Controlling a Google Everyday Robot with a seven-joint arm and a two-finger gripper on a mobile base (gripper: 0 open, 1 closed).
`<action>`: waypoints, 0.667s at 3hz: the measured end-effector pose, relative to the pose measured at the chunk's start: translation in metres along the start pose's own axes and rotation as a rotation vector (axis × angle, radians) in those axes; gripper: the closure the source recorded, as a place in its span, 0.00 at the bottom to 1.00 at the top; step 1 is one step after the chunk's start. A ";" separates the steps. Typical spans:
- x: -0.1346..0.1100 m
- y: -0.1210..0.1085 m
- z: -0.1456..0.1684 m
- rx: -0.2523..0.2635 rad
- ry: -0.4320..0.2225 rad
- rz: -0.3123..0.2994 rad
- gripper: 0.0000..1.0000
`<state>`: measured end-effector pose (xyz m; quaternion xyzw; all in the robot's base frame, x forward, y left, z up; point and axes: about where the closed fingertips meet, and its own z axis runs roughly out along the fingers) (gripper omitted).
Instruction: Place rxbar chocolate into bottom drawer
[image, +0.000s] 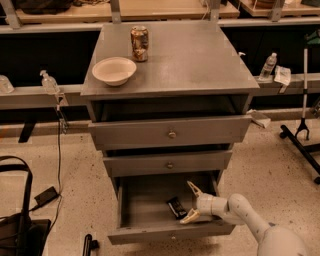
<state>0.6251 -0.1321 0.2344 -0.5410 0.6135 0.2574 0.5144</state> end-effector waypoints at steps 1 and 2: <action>-0.019 0.009 -0.015 0.027 -0.035 -0.033 0.00; -0.019 0.009 -0.015 0.027 -0.035 -0.033 0.00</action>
Offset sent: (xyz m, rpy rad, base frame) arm -0.0080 -0.0059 0.0189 0.0130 -0.0484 -0.0088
